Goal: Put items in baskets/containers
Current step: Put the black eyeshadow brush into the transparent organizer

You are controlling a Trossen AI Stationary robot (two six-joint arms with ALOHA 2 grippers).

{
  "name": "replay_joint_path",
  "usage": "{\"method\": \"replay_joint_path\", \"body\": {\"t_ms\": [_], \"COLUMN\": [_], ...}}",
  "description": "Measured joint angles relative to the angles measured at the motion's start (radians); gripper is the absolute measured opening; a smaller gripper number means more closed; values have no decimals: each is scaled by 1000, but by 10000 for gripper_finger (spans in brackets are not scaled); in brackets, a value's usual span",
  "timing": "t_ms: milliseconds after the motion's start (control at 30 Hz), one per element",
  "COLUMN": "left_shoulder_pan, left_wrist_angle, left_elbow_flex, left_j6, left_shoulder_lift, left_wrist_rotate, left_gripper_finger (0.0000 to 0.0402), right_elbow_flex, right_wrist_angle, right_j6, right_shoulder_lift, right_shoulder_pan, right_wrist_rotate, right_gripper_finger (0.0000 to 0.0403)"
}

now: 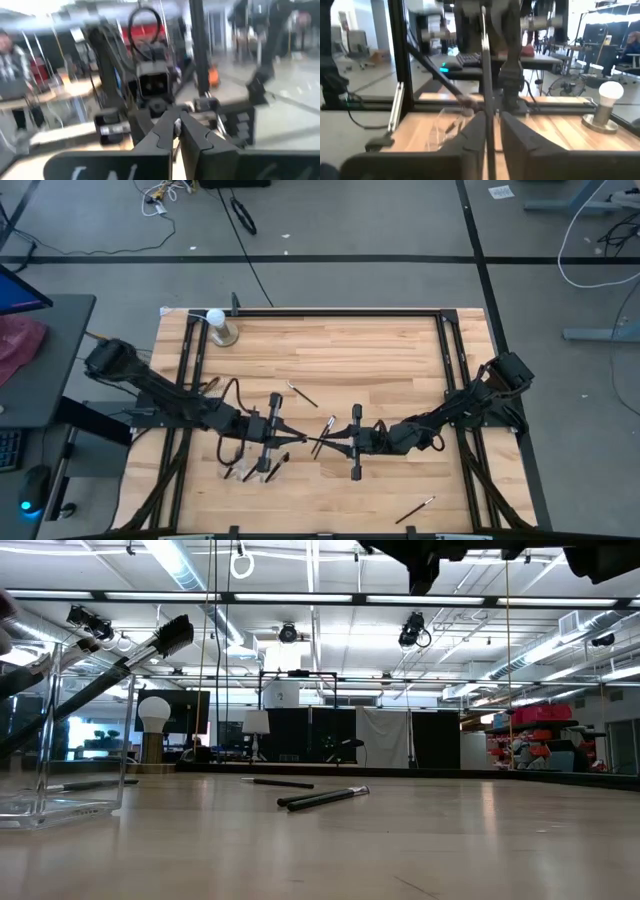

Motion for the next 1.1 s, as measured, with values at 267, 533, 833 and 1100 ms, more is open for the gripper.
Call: {"method": "replay_joint_path", "body": {"t_ms": [267,533,833,1100], "left_shoulder_pan": [-125,-327,-438,-441], "left_wrist_angle": [-895,-1163,-1476,-1536], "left_elbow_flex": [333,447,446,386], "left_j6": [-184,-443,-781,-886], "left_shoulder_lift": [-74,-80,-79,-78], "left_wrist_rotate": [-1,-59,-256,-220], "left_gripper_finger": [13,14,15,16], "right_elbow_flex": [0,-1,-1,-1], "right_wrist_angle": [-38,-71,-73,-73], "right_j6": [6,26,26,25], "right_shoulder_lift": [0,-1,-1,-1], "right_shoulder_pan": [37,60,60,60], "right_wrist_rotate": [20,16,16,16], "right_gripper_finger": [127,130,116,114]}}
